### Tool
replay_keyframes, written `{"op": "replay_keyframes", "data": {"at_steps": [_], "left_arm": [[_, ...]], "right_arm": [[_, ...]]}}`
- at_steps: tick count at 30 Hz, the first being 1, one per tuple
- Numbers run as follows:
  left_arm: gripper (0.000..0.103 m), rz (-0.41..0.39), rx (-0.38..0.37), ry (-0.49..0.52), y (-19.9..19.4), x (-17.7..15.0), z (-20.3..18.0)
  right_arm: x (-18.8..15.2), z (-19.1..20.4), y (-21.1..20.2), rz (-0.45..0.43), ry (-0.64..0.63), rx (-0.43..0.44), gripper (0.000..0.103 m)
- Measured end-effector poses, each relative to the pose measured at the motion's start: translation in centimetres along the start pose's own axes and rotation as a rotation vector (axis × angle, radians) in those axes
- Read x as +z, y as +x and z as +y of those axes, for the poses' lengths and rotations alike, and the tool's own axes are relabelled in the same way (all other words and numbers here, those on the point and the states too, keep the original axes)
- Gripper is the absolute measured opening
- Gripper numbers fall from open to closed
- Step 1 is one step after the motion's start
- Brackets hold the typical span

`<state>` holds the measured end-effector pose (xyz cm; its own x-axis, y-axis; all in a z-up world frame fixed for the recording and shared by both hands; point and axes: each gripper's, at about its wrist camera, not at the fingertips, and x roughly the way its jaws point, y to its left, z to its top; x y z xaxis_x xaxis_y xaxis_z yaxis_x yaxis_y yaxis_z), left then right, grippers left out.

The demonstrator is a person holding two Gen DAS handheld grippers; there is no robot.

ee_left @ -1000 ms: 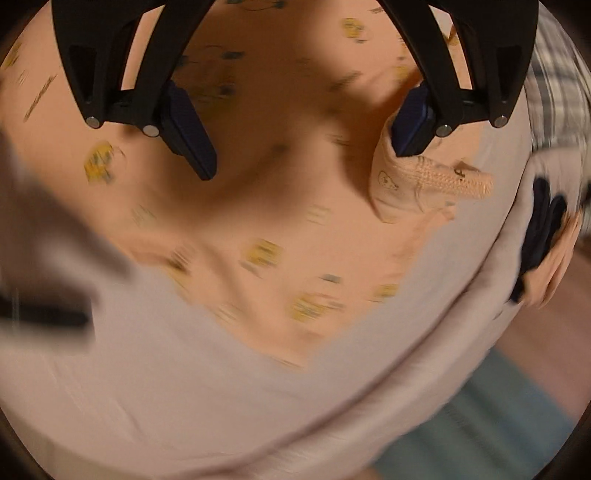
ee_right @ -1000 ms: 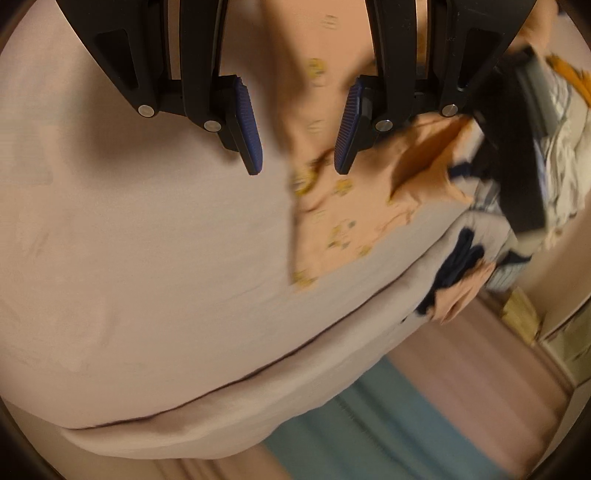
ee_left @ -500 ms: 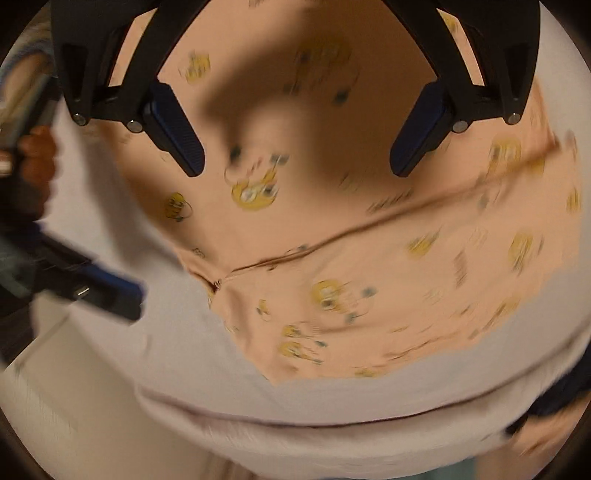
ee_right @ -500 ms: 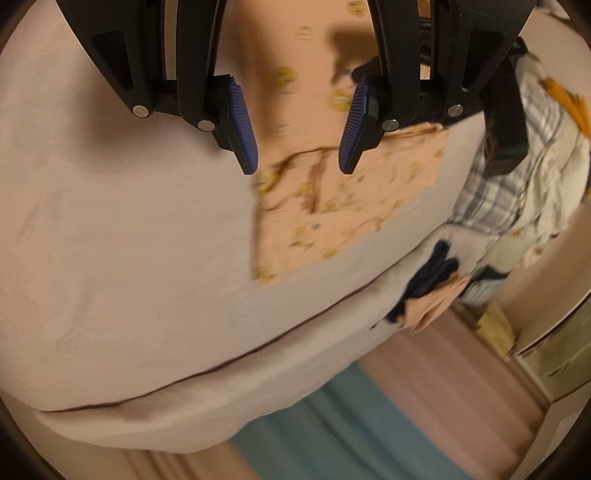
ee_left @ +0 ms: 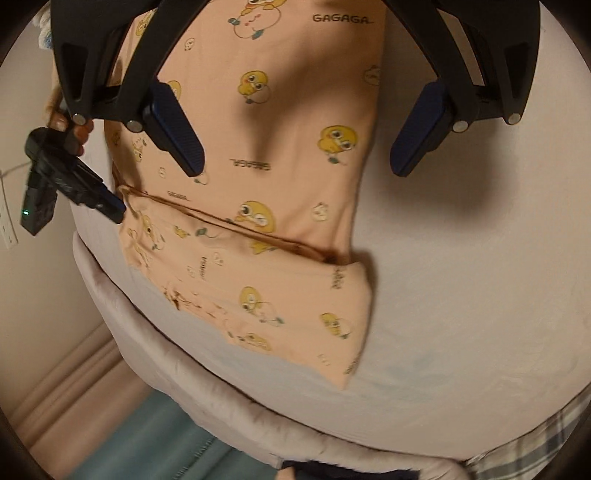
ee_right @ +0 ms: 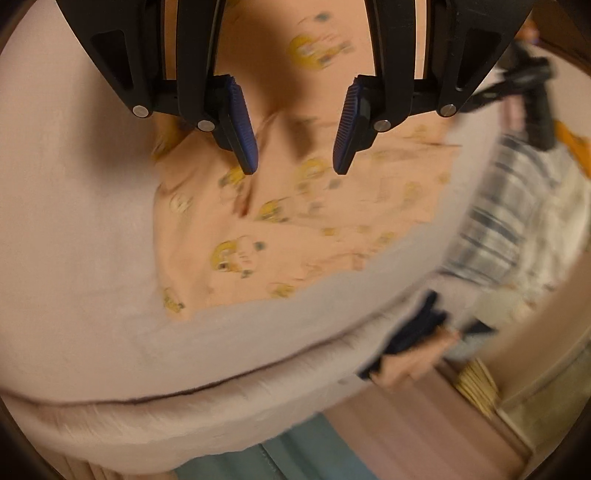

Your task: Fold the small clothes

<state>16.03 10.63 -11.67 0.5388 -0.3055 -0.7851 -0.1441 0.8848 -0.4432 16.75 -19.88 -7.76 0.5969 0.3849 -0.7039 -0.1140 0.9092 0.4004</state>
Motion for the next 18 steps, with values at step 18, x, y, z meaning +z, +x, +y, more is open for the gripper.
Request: {"op": "replay_keyframes", "data": {"at_steps": [18], "left_arm": [[0.101,-0.019,0.128,-0.02,-1.3,-0.3,1.2]], "right_arm": [[2.8,0.7,-4.1,-0.163,-0.148,-0.014,0.008]]}}
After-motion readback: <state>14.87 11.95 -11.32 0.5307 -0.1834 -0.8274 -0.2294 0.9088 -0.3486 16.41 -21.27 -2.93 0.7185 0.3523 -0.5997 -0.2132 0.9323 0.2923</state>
